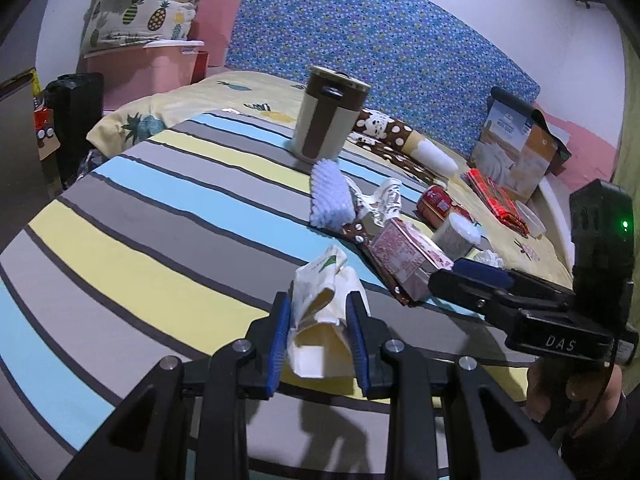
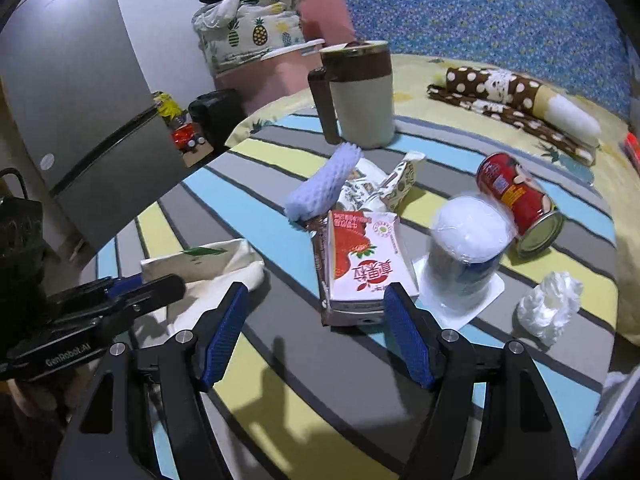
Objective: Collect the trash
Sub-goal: 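Grasp the pink strawberry milk carton with the right tool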
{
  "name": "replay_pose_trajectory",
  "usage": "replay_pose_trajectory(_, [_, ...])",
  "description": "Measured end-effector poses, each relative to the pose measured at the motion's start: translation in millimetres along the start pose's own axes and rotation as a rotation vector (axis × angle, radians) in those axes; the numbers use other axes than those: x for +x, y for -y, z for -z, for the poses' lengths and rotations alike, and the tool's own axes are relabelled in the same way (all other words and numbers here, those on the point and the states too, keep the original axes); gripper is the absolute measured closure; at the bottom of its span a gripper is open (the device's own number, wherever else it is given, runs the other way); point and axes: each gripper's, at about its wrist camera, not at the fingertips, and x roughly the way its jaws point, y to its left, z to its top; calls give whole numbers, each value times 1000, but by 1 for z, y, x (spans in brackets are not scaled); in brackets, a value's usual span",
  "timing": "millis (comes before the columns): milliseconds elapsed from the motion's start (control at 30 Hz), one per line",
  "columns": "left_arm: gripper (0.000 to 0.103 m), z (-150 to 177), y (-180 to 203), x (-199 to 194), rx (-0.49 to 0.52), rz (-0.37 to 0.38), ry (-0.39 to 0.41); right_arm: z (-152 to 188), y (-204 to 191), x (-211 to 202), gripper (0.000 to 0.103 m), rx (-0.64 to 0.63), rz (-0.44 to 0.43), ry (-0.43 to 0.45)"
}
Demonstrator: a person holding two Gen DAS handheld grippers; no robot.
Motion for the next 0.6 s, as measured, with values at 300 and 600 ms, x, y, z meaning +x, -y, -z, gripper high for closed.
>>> replay_pose_trajectory(300, [73, 2, -2, 1, -2, 1, -4, -3, 18, 14, 32, 30, 80, -18])
replay_pose_trajectory(600, [73, 4, -2, 5, 5, 1, -19, -2, 23, 22, 46, 77, 61, -57])
